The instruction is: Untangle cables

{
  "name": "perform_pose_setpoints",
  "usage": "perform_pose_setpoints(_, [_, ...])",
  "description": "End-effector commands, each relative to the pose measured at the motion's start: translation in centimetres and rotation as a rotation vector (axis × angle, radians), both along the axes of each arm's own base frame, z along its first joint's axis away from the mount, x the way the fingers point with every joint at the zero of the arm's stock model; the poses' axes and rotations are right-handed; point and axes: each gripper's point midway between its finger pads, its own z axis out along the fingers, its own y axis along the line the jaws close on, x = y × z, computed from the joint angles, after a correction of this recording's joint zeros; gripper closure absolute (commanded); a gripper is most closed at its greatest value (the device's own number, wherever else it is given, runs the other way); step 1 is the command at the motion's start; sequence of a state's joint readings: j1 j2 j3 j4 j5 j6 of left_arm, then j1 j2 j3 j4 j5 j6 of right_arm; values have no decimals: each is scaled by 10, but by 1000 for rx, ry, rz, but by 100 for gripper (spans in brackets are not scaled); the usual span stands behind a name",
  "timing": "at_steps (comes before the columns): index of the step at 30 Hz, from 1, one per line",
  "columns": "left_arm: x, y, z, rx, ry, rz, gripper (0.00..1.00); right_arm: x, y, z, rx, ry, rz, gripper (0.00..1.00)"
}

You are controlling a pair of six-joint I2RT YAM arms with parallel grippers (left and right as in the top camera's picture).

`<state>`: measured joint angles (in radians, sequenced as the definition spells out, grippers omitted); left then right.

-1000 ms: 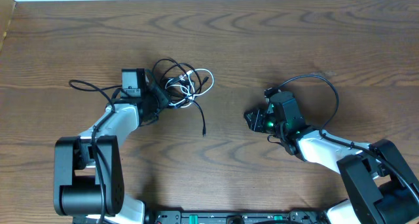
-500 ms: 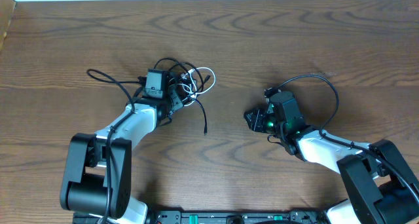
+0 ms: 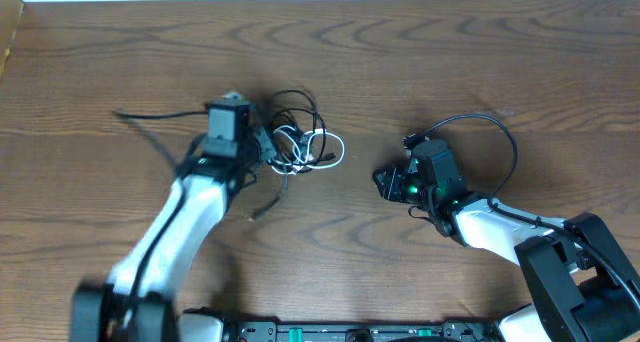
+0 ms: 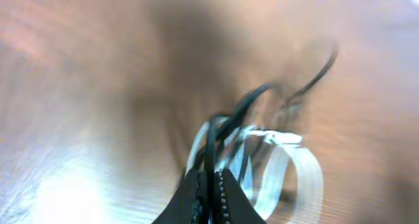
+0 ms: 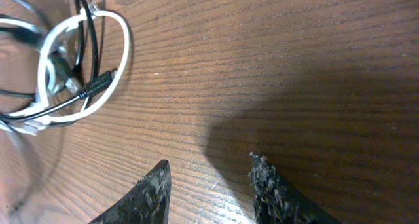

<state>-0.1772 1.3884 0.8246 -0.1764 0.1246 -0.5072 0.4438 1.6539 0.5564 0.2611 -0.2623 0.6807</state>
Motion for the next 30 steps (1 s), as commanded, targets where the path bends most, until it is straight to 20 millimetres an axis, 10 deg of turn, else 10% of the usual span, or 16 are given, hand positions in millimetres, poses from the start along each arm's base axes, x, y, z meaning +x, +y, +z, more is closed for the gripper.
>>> perform_pose_setpoints(1, [-8,-24,83,-108,-203,-139,93,-8,-3,-11,-26,30,-3,59])
perform_pose_setpoints(4, [-25,-33,108,-158,-247,-195,93,-9,15,2,27,-37,125,59])
perform_pose_setpoints(8, [-35,-31,89,-120,-171,-216,92,-11,26,10,32,-94,244,60])
perform_pose_setpoints(14, [-21,17,22,124,7,-28,65,-11,24,9,21,-77,242,55])
perform_pose_setpoints(23, [7,10,-84,113,196,-5,62,-13,24,7,17,-64,242,54])
perform_pose_setpoints(30, [6,-21,-111,-62,258,-56,65,-14,20,3,-2,-53,230,55])
